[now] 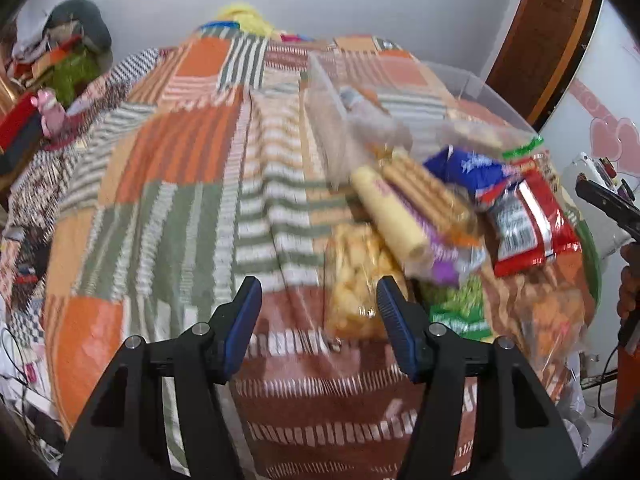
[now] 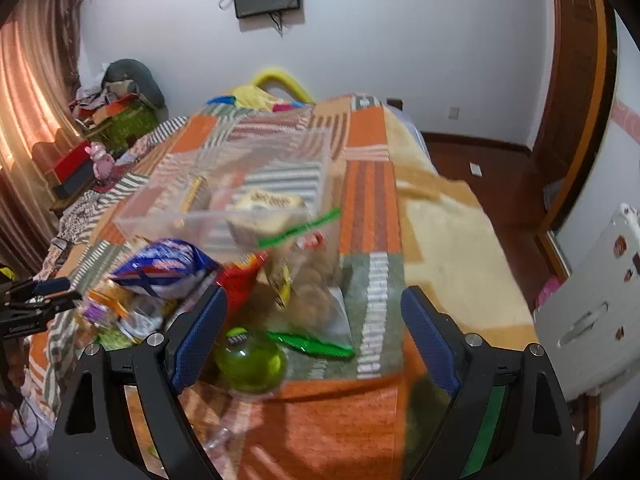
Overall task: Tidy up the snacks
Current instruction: 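Grasp the puffed snack bag with the left tool while the right tool grasps the clear snack bag, then drop the puffed snack bag into the box with the left tool while the right tool drops its bag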
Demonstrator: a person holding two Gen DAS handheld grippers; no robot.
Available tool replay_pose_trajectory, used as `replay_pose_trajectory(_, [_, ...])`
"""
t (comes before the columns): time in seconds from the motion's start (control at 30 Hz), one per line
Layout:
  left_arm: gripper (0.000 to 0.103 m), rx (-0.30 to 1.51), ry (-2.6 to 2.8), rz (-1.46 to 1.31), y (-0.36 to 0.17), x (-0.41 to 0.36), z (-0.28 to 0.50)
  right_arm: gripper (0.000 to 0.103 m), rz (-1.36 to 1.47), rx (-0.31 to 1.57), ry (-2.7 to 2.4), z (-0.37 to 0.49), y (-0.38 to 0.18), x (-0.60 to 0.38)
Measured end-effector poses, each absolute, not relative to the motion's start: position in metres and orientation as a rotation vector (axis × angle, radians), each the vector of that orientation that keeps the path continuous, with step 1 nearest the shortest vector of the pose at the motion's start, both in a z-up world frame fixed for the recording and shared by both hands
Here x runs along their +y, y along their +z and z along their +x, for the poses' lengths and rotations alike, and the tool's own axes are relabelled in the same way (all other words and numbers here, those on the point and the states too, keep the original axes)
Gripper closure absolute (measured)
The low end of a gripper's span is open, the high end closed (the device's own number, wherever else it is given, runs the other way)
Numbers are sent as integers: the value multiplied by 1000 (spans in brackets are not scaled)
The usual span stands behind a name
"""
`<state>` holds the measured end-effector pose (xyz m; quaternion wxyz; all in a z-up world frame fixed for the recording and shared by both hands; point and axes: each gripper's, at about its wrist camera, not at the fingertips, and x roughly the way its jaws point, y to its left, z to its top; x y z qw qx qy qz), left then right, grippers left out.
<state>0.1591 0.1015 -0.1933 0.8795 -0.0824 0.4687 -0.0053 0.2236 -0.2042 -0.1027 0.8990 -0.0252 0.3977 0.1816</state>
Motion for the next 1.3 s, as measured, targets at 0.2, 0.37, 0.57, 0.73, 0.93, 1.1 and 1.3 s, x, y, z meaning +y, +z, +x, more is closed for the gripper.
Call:
replay_pose_trajectory(0.2, [42, 982, -47, -200, -200, 93, 164, 16, -41, 845, 374, 229, -111, -204])
replay_pose_trajectory(0.37, [42, 1023, -48, -163, -212, 79, 180, 17, -58, 859, 383, 230, -117, -200])
replay_pose_trajectory(0.57, [45, 1011, -15, -186, -225, 81, 190, 17, -65, 890, 389, 239, -128, -198])
replay_pose_trajectory(0.73, [57, 990, -1, -178, -227, 85, 194, 17, -76, 912, 391, 246, -136, -193])
replay_pose_trajectory(0.93, [58, 976, 19, -176, -226, 91, 192, 52, -43, 938, 438, 247, -141, -191])
replay_pose_trajectory(1.1, [58, 964, 41, -186, -218, 97, 188, 58, -70, 904, 438, 236, -134, -193])
replay_pose_trajectory(1.3, [58, 918, 63, -203, -198, 105, 178, 59, -58, 835, 425, 225, -108, -207])
